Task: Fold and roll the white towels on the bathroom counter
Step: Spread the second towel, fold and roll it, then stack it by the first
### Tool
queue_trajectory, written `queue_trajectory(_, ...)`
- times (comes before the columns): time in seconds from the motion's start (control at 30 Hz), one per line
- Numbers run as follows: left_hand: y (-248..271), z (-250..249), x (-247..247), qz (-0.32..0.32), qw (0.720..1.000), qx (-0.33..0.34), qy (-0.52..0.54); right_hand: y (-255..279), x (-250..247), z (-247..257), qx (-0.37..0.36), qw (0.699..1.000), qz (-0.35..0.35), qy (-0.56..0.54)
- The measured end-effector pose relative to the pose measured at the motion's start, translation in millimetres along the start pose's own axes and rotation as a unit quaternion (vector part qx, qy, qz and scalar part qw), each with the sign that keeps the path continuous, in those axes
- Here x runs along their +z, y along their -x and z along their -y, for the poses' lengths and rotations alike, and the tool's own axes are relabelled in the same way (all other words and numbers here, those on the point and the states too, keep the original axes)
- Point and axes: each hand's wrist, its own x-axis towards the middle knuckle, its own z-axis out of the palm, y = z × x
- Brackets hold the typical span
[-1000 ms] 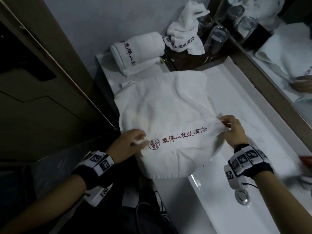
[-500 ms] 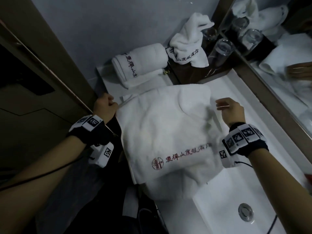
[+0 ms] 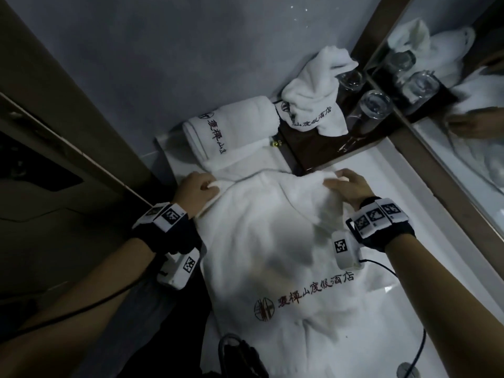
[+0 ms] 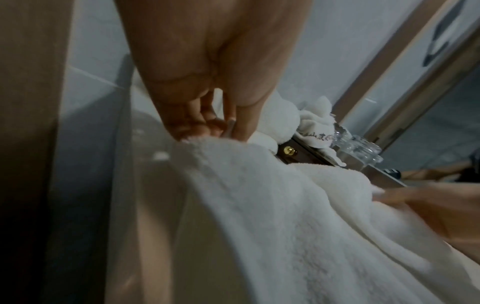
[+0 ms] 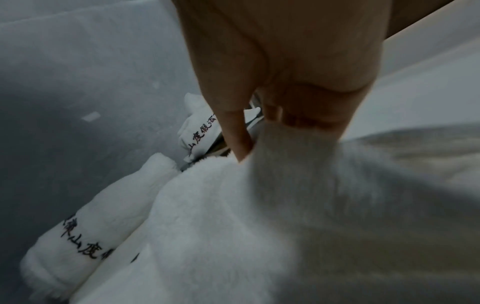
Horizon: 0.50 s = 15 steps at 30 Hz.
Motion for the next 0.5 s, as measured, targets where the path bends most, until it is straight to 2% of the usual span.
queue_trajectory(0.1,-1.3,-5.1,-21.4,-0.068,0.996,0.051,0.03,3.1,-7.8,3.6,-0.074,0.987,-0.053,-0.13)
queue_trajectory(0.23,-14.5,-18.3,-61.3,-0.188,0.977,0.099,0.032,1.4,-28.7,29.6,-0.168,0.967,-0.113,-0.155)
queue_trajectory(0.3,-26.2,-27.8,-76.0,-0.224,0.968,0.093,0.07,-6.0,-35.0,44.2,-0.203,0.959,-0.132,-0.145)
queue_trajectory(0.37,-36.7,-36.1,-79.8,-0.225,0.964,0.084,0.118,-15.4,-34.2,53.4,-0.196,0.968,-0.107,-0.111)
queue_trajectory(0.43,-38.3,-40.5,-73.0,-0.194,0.973,0.068,0.104,-21.0,-28.1,52.4,-0.164,0.981,-0.076,-0.072)
queue_trajectory(0.5,-29.7,-32.2,-58.7,-0.162,0.982,0.056,0.075,-17.0,-19.9,41.0,-0.148,0.985,-0.086,0.004)
